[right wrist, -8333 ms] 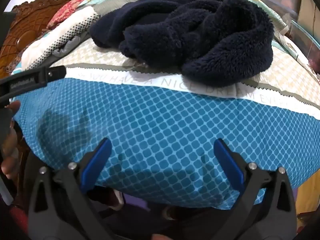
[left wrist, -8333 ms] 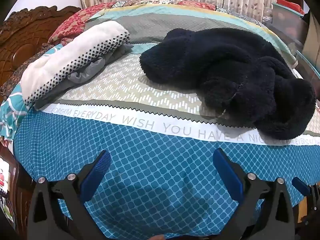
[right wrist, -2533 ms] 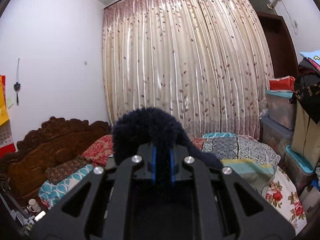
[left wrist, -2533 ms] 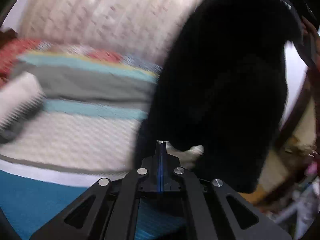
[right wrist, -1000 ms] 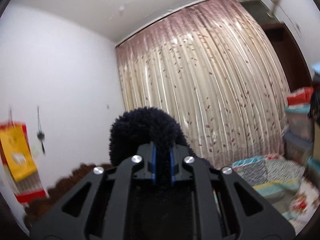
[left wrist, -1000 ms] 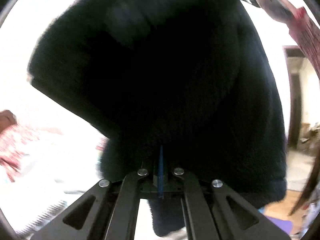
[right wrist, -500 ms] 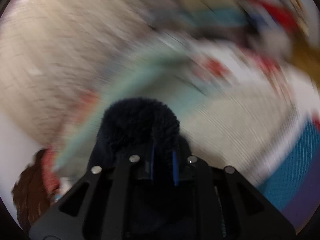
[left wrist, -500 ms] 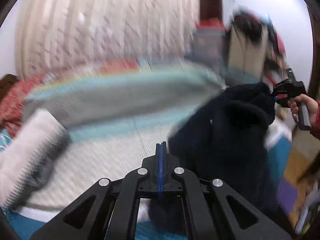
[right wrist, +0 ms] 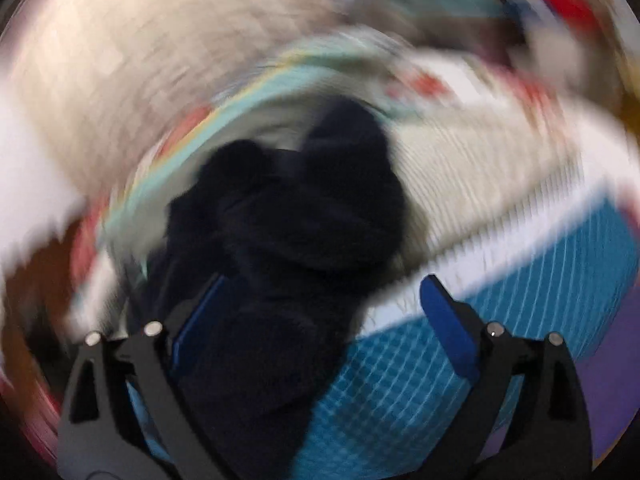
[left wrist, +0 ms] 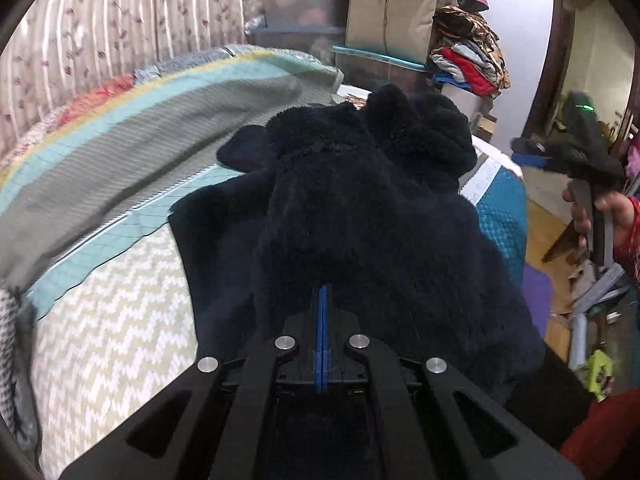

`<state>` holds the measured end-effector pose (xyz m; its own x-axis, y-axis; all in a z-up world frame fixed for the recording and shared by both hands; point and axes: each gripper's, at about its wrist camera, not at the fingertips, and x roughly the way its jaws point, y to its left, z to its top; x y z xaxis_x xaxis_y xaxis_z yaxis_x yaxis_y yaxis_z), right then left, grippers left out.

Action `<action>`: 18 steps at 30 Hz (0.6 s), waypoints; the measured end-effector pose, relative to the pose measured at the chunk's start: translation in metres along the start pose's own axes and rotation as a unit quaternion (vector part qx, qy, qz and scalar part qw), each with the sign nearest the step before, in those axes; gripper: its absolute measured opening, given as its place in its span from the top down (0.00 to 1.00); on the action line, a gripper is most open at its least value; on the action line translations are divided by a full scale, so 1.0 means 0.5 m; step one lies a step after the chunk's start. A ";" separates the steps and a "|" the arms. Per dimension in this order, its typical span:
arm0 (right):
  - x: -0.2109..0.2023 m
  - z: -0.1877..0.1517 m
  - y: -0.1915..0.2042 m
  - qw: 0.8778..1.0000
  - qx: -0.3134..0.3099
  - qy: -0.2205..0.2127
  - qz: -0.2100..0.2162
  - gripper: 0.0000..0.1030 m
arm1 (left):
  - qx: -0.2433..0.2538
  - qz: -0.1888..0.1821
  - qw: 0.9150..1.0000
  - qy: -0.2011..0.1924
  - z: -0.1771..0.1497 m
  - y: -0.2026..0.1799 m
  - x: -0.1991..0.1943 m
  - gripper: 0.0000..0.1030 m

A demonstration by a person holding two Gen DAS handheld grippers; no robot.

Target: Fold large clothes

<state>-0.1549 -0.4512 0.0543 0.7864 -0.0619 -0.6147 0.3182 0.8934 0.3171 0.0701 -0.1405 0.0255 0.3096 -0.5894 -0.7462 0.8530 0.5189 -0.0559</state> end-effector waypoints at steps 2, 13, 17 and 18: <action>0.012 0.019 0.051 0.998 -0.065 0.008 0.000 0.08 | -0.034 -0.054 0.998 0.006 0.019 0.030 0.018 0.82; 0.228 0.182 0.144 0.971 -0.230 0.070 -0.005 0.06 | -0.100 -0.173 0.976 0.089 -0.020 0.043 0.126 0.82; 0.319 0.194 0.120 0.967 -0.194 0.152 0.070 0.06 | -0.147 -0.162 0.971 0.098 -0.026 0.041 0.166 0.82; 0.339 0.182 0.113 0.966 -0.180 0.171 0.074 0.06 | -0.172 -0.166 0.966 0.096 -0.033 0.047 0.176 0.82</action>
<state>0.0446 -0.4519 0.0338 0.5691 0.1730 -0.8039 -0.0360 0.9819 0.1859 0.1105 -0.1701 -0.0527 -0.0686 -0.6502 -0.7567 0.6919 0.5154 -0.5056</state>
